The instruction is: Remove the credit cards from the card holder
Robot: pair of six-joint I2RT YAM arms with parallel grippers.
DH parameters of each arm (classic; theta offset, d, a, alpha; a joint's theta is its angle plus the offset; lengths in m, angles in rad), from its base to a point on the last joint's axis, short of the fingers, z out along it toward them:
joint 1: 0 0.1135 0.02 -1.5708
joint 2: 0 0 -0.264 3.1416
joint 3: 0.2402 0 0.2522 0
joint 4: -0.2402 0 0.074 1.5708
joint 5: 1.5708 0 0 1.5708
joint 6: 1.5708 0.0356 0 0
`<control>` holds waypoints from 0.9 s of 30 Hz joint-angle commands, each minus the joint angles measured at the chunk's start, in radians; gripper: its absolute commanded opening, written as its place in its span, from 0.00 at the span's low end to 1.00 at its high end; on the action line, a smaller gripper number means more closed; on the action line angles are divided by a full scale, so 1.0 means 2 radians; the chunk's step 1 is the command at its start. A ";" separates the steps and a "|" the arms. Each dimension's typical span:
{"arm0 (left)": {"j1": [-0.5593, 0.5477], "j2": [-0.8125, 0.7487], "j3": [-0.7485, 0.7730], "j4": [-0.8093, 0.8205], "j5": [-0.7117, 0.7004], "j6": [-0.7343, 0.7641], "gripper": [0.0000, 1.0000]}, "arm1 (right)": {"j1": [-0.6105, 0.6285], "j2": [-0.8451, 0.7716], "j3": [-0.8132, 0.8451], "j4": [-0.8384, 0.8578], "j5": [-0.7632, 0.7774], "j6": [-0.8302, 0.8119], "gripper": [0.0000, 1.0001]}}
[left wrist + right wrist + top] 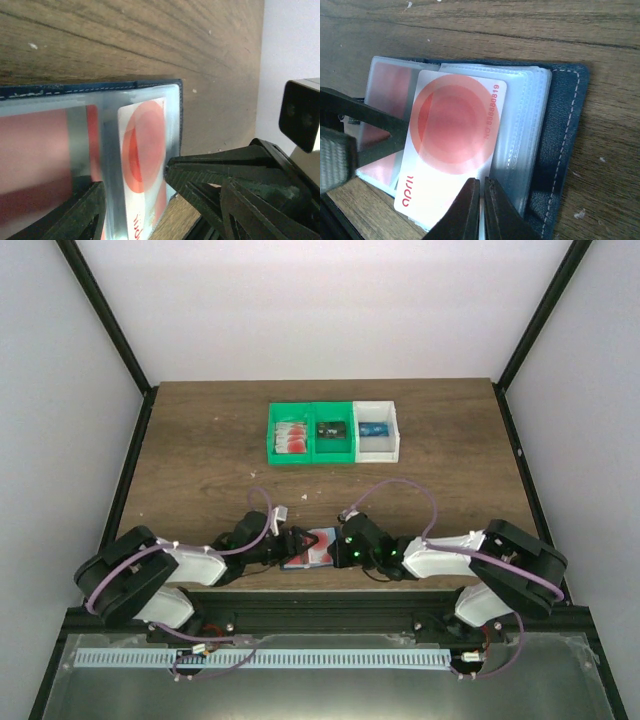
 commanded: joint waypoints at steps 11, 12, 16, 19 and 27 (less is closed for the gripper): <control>-0.010 0.041 0.001 0.073 0.003 0.000 0.36 | -0.002 0.006 -0.013 0.010 -0.007 0.013 0.06; -0.010 0.041 0.001 0.074 0.003 0.000 0.33 | -0.002 0.005 -0.014 0.011 -0.007 0.013 0.05; -0.010 0.042 0.003 0.068 0.000 0.003 0.26 | -0.002 0.000 -0.015 0.008 -0.004 0.013 0.06; -0.010 0.046 0.006 0.061 -0.002 0.009 0.25 | -0.002 -0.004 -0.017 0.008 -0.001 0.014 0.05; -0.011 0.065 0.006 0.075 0.002 0.019 0.09 | -0.002 -0.005 -0.016 0.005 0.002 0.012 0.05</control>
